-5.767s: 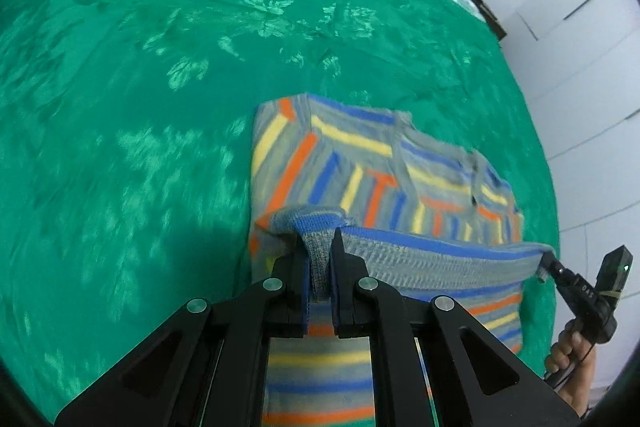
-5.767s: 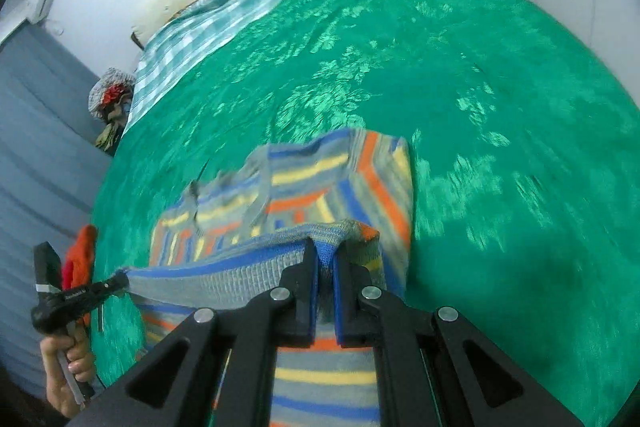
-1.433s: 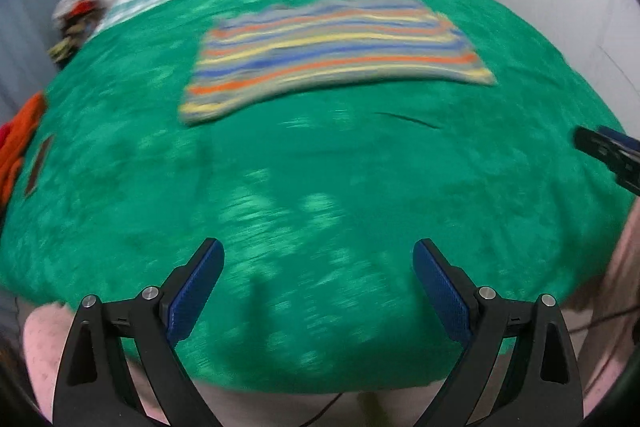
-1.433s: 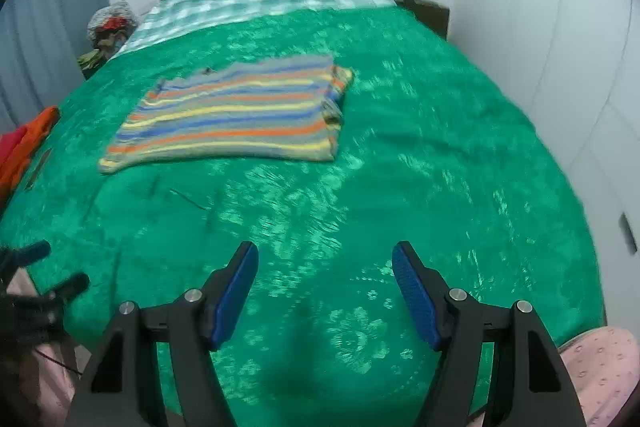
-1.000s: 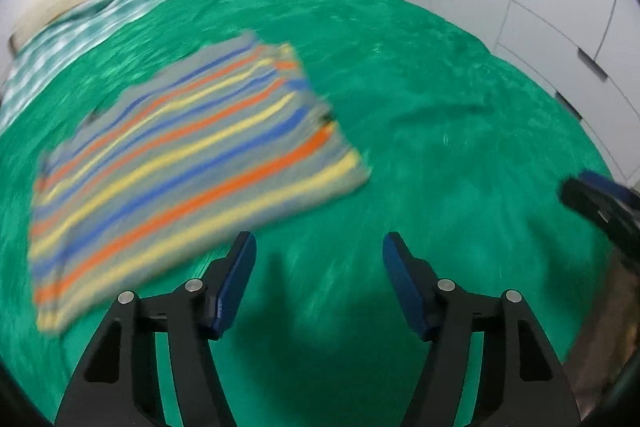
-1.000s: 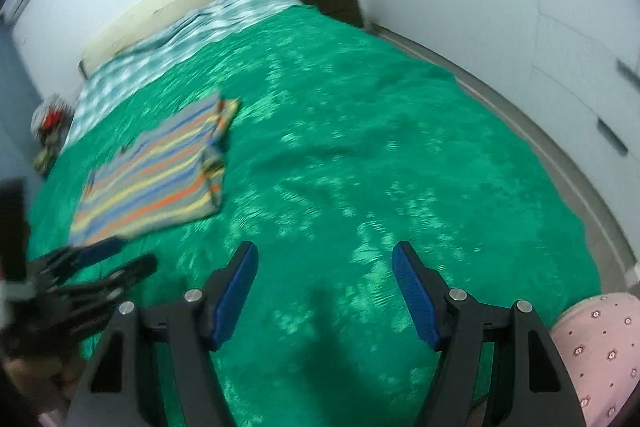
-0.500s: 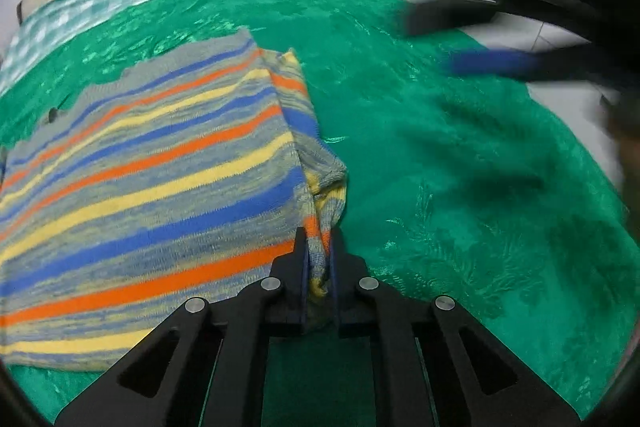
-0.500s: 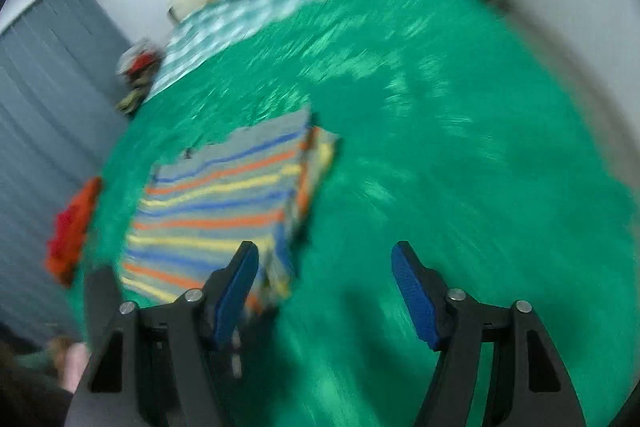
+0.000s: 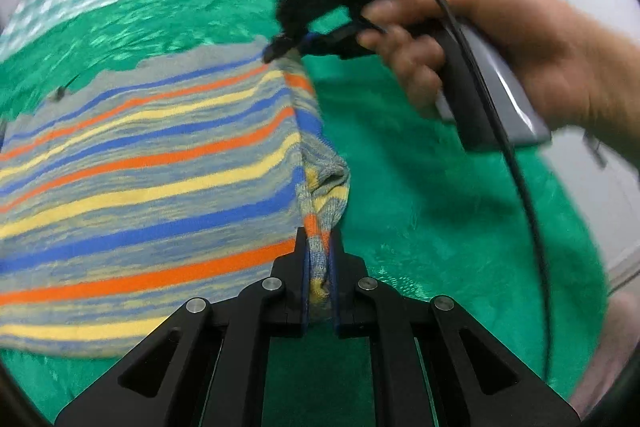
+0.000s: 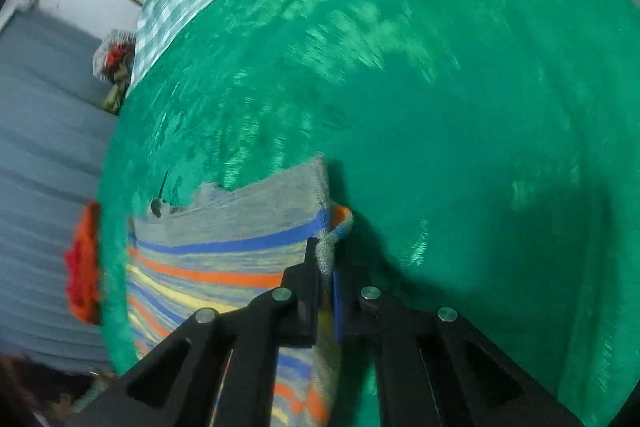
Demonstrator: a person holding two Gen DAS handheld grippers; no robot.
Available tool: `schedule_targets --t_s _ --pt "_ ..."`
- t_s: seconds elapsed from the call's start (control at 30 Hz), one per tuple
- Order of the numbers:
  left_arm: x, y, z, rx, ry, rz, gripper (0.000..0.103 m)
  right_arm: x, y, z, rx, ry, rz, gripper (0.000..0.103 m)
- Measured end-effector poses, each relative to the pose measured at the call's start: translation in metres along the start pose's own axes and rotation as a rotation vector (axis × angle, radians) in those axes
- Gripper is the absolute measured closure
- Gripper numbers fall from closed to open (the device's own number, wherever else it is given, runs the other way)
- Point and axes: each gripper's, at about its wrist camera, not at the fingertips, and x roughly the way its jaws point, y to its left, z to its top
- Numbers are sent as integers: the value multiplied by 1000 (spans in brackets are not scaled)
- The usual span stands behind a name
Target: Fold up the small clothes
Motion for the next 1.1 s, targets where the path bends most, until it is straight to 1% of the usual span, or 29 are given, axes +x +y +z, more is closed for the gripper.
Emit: schedule_targets --t_s 0.1,0.2,0.27,0.3,0.33,0.43,0.6,0.67,0.8,0.87,0.93,0.97,1.0,1.03,1.07,1.1 --pt "-32 25 1 -111 -49 -35 97 -20 34 -5 -60 -42 -22 98" --pt "-66 61 -3 -229 -95 -45 97 -31 77 -3 -120 -65 14 98" --pt "-84 90 -10 -319 -110 -46 97 -27 115 -1 -162 -65 49 98" --pt "-91 102 -14 -351 -116 -41 97 -27 126 -3 -179 -63 60 98" --pt "-101 120 -20 -397 -127 -28 97 -22 145 -4 -198 -58 72 98" --pt "-118 158 -37 -488 -139 6 97 2 190 -10 -245 -29 102 98" --pt "-138 207 -61 -607 -151 53 97 52 256 -23 -300 23 136 98" --pt "-141 222 -70 -632 -149 72 97 71 275 -28 -324 40 138 98" --pt "-140 240 -83 -662 -126 95 97 111 295 -34 -350 77 116 98" --pt "-138 247 -85 -668 -115 105 97 125 300 -37 -348 86 108 98" --pt "-139 249 -86 -668 -111 113 97 135 303 -38 -332 90 119 98" --pt "-139 254 -87 -667 -103 119 96 139 303 -38 -321 89 132 98" --pt "-138 256 -88 -667 -90 131 90 144 306 -38 -314 88 157 98" --pt "-138 259 -90 -678 -69 163 84 146 307 -38 -304 81 196 93" --pt "-139 266 -91 -695 -62 186 76 147 306 -39 -276 65 240 83" --pt "-143 270 -95 -720 -68 193 71 147 305 -38 -253 55 268 72"
